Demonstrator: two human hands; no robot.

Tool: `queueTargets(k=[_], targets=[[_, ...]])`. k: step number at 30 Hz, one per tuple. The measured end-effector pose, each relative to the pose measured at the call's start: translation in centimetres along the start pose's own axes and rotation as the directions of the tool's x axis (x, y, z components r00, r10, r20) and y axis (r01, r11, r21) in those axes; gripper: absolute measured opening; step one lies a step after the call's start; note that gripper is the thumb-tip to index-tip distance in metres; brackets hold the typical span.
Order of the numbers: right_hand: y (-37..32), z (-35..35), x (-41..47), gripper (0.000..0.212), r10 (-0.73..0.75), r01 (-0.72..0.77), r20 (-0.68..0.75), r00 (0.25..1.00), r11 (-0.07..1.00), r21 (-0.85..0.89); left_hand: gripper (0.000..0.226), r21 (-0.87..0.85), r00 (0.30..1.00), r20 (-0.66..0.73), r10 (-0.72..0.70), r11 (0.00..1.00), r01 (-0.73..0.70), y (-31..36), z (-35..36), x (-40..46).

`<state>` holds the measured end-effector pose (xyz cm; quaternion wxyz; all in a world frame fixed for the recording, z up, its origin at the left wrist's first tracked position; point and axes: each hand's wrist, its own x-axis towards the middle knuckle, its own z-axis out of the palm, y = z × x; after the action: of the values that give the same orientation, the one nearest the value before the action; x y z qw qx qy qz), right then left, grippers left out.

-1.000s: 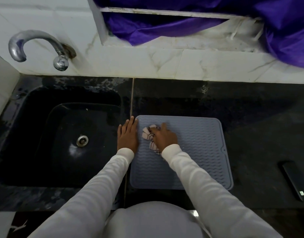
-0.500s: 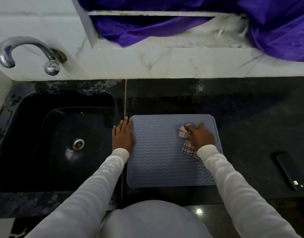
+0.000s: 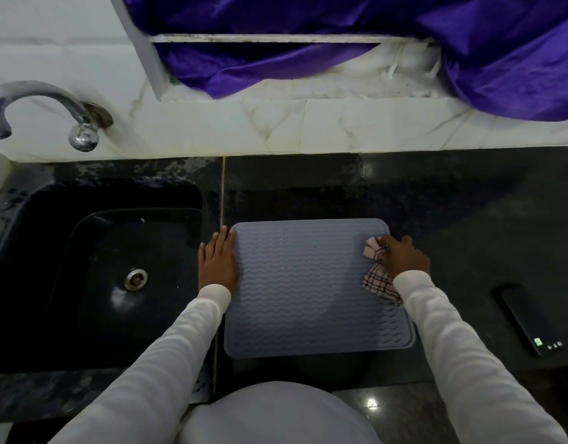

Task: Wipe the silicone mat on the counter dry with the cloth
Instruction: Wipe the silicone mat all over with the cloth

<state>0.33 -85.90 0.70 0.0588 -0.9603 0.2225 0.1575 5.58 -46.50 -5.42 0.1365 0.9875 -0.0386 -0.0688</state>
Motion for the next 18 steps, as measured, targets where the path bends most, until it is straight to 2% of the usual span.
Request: queueTargets(k=[3, 8, 12, 16, 18], targets=[[0.3, -0.4, 0.1, 0.04, 0.018, -0.018, -0.001, 1.0, 1.0, 0.014, 0.062, -0.009, 1.0, -0.022, 0.003, 1.0, -0.004, 0.0, 0.1, 0.1], [-2.9, -1.7, -1.2, 0.039, -0.041, 0.042, 0.008, 0.999, 0.989, -0.138, 0.063, -0.01, 0.999, -0.023, -0.022, 1.0, 0.022, -0.3, 1.1, 0.4], [-9.6, -2.2, -4.9, 0.047, -0.263, 0.264, 0.03, 0.964, 0.965, -0.01, 0.072, -0.002, 0.999, 0.013, -0.039, 0.999, 0.039, -0.3, 0.9, 0.6], [-18.8, -0.3, -8.1, 0.054, -0.528, 0.521, 0.044, 0.848, 0.847, 0.111, 0.08, 0.006, 0.999, 0.03, -0.027, 1.0, 0.026, -0.3, 0.8, 0.5], [-22.6, 1.4, -9.1, 0.046, -0.572, 0.564, 0.086, 0.816, 0.82, 0.101, 0.08, 0.003, 0.999, 0.024, -0.02, 1.0, 0.02, -0.6, 0.8, 0.4]])
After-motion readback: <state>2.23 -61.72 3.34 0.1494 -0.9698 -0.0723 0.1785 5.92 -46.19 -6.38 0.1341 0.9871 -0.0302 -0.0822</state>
